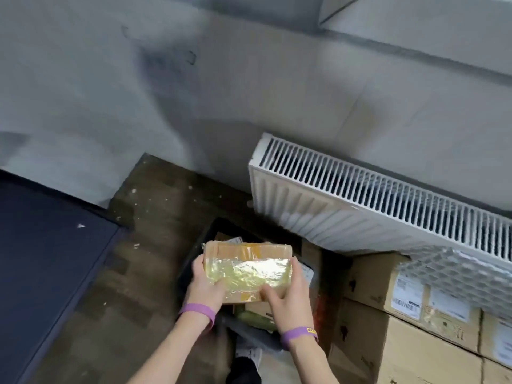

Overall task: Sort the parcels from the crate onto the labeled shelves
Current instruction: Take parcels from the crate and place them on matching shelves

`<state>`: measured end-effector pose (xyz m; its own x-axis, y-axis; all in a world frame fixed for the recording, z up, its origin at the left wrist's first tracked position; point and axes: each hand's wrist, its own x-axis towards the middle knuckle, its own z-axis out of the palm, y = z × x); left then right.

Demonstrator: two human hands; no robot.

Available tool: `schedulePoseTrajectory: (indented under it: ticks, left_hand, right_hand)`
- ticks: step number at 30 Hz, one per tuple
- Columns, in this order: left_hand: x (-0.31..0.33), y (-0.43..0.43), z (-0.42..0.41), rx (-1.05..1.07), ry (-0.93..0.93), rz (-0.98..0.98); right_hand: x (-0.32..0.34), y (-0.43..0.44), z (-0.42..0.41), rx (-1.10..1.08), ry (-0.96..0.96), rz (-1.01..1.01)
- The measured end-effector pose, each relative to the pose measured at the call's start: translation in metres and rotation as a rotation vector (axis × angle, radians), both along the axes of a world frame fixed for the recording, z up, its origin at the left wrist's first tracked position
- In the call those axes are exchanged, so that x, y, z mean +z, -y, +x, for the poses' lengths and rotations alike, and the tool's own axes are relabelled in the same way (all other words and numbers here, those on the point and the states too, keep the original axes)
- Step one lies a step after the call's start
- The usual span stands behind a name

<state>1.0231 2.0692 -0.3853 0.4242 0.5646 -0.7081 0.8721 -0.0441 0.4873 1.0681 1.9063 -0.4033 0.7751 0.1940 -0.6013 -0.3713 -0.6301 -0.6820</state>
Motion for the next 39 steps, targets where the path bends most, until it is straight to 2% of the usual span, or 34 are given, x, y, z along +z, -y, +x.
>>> schedulePoseTrajectory:
  ticks: [4,10,14,19,24,28,36,39]
  left_hand:
    - [0.079,-0.033,-0.044,0.148,0.078,0.101]
    - [0.175,-0.074,-0.127,0.338,0.199,0.219]
    - [0.221,-0.086,-0.205,0.489,0.289,0.321]
    - [0.267,-0.066,-0.316,0.676,0.426,0.361]
    - [0.301,-0.017,-0.411,1.046,0.502,0.363]
    - [0.309,0.011,-0.472,1.115,0.489,0.442]
    - [0.34,0.05,-0.551,1.121,0.75,0.48]
    - [0.348,0.056,-0.567,1.087,0.764,0.499]
  right_hand:
    - [0.072,-0.043,-0.011,-0.024,0.028,0.081]
    - [0.168,-0.114,-0.041,0.174,0.065,0.146]
    - [0.209,-0.147,-0.098,0.331,0.124,0.216]
    - [0.249,-0.155,-0.192,0.394,0.112,0.335]
    - [0.281,-0.14,-0.281,0.467,0.141,0.486]
    - [0.3,-0.131,-0.336,0.531,0.219,0.569]
    - [0.334,-0.12,-0.406,0.679,0.215,0.773]
    - [0.347,-0.12,-0.421,0.733,0.273,0.836]
